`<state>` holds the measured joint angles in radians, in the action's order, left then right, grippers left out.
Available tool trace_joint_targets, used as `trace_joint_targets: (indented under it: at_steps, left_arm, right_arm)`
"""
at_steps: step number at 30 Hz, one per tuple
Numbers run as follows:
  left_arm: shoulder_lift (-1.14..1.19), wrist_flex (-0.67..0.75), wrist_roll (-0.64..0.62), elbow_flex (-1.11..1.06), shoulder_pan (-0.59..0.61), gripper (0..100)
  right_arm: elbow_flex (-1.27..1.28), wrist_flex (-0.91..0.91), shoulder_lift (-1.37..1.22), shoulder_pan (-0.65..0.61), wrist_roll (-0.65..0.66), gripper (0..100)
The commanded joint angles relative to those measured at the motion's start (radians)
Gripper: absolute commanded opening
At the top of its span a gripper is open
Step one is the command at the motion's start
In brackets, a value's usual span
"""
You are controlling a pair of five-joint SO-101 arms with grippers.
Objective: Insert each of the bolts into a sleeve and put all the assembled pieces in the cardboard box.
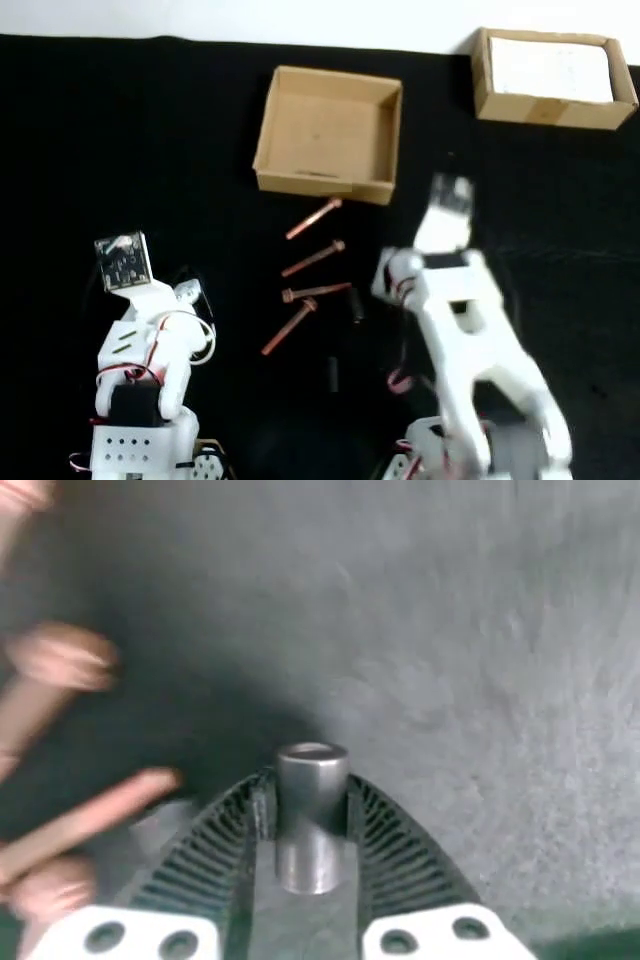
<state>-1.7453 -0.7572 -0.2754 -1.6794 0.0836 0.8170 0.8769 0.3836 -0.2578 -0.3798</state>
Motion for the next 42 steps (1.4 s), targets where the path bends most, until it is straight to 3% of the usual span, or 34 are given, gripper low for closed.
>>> trace_joint_targets:
  at_steps: [1,9,15,21,26,30,36,42]
  left_arm:
    - [0.044,0.002,0.003,-0.022,0.013,1]
    - [0.349,0.041,-0.002,0.107,-0.022,1]
    - [0.759,0.025,0.002,0.417,-0.085,1]
    - [1.227,-0.181,0.005,0.935,-0.186,1]
    - [1.577,-0.368,0.011,1.353,-0.294,1]
    - [1.853,-0.459,0.181,1.641,-0.358,1]
    - [2.209,-0.542,0.331,2.043,-0.381,1]
    - [2.496,-0.542,0.523,2.353,-0.364,1]
  right_arm:
    - [-0.127,0.099,0.266,0.004,0.060,0.7]
    - [-0.199,0.332,0.736,0.008,0.155,0.7]
    - [-0.188,0.513,0.992,0.021,0.212,0.7]
    - [-0.143,0.599,1.132,0.277,0.270,0.7]
    - [0.010,0.509,1.279,0.615,0.404,0.7]
    - [0.206,0.380,1.429,0.791,0.486,0.7]
    - [0.378,0.234,1.442,0.963,0.506,0.7]
    - [0.469,0.116,1.442,1.012,0.508,0.7]
